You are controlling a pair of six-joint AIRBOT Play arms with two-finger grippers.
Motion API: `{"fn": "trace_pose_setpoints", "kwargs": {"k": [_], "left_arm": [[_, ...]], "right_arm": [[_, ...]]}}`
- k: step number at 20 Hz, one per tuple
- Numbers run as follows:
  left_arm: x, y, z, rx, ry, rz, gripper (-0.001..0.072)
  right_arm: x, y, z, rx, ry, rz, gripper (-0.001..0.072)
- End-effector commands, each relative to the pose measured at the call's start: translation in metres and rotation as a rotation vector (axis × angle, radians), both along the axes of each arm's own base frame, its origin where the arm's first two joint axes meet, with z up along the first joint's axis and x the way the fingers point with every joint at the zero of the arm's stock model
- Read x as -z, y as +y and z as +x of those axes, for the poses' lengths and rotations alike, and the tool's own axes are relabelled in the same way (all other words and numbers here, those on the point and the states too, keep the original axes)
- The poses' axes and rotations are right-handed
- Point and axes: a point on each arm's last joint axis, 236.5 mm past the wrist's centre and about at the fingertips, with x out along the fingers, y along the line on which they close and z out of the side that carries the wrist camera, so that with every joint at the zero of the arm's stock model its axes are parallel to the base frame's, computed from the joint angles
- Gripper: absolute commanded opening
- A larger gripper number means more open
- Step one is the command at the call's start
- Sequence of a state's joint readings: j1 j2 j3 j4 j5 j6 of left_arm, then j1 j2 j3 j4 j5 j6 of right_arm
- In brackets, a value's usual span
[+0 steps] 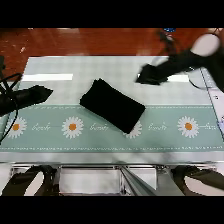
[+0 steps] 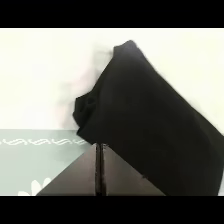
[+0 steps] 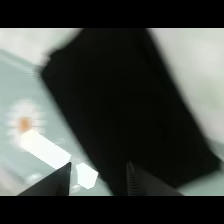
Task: Fold the shirts.
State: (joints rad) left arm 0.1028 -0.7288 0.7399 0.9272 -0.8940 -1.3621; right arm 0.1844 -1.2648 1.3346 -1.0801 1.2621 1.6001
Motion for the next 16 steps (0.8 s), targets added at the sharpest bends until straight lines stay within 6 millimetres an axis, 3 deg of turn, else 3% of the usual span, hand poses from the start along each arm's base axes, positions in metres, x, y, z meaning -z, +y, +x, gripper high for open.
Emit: {"fn": "trace_pose_setpoints", "kwargs": {"k": [1, 3, 5, 7, 12, 16], "left_arm": [[0.005, -0.015, -0.007, 0.046, 0.02, -0.01, 0.0019], [0.025, -0.031, -0.019, 0.096, 0.066, -0.013, 0.0019], [0.042, -0.046, -0.03, 0.142, 0.109, -0.013, 0.0019], [0.054, -0.056, -0.037, 0.173, 0.147, -0.015, 0.0019], [0.072, -0.065, -0.039, 0.193, 0.212, -0.028, 0.0019], [0.078, -0.066, -0.038, 0.191, 0.235, -0.033, 0.0019]], "right_arm": [[0.018, -0.104, -0.038, 0.439, -0.128, -0.188, 0.0408], [0.058, -0.1, -0.061, 0.61, -0.11, -0.028, 0.0408], [0.106, -0.075, -0.082, 0.668, 0.015, 0.124, 0.0408], [0.138, -0.054, -0.093, 0.658, 0.116, 0.203, 0.0408], [0.186, -0.018, -0.086, 0.632, 0.286, 0.306, 0.0408], [0.194, 0.01, -0.076, 0.568, 0.345, 0.409, 0.0408]]}}
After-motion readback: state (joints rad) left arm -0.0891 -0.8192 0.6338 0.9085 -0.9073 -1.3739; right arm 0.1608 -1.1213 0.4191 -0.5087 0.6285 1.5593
